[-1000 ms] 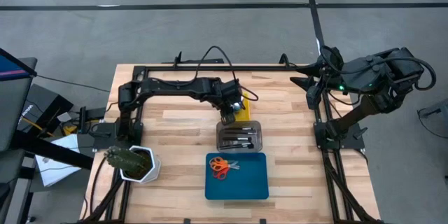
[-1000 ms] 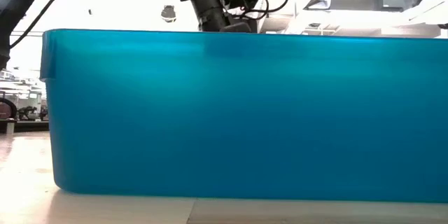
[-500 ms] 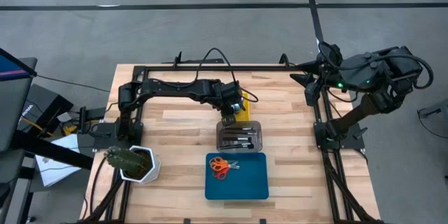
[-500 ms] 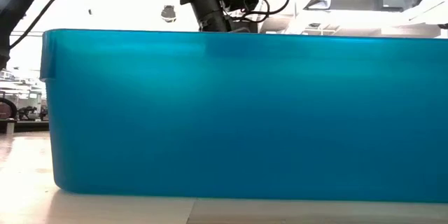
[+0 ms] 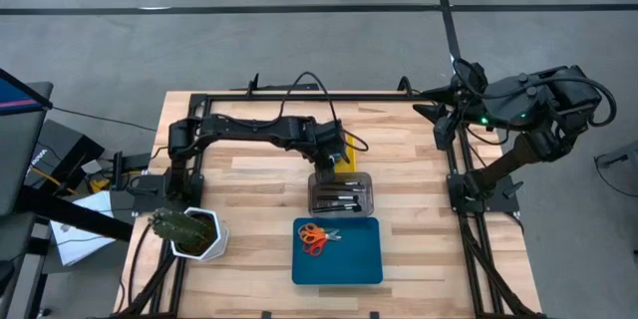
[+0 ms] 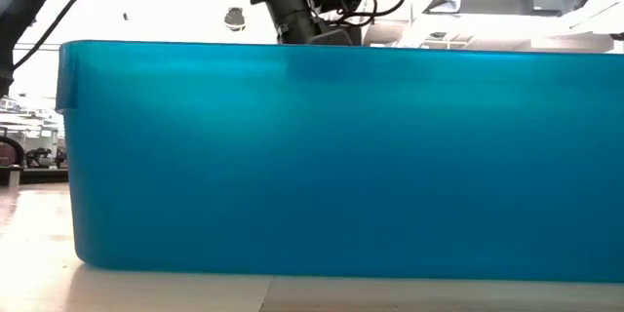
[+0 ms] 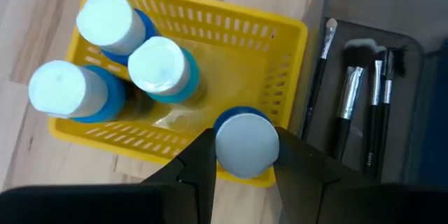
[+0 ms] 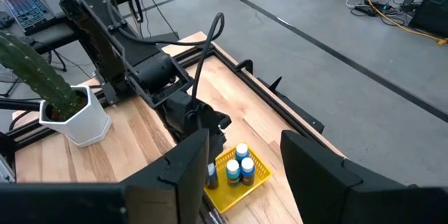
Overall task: Pick & Place Paint Supplies
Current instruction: Put the blue paint bottle into the yellow bin
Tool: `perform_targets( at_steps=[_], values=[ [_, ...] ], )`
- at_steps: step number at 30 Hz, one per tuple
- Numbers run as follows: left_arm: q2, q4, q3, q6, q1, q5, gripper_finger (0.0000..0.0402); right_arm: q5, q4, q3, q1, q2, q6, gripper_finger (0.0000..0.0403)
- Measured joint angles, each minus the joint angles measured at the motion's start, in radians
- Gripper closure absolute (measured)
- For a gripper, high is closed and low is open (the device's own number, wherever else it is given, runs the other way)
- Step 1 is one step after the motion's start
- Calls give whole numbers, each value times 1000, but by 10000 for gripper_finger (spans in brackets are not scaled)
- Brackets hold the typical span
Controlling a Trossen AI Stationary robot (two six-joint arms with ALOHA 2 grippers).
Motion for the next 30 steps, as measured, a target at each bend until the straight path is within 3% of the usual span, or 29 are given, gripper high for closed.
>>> perform_targets(
  at_steps=[30],
  values=[
    [-15, 4, 3, 0, 8, -98, 294, -1, 0, 0, 0, 0, -17, 228]
  ],
)
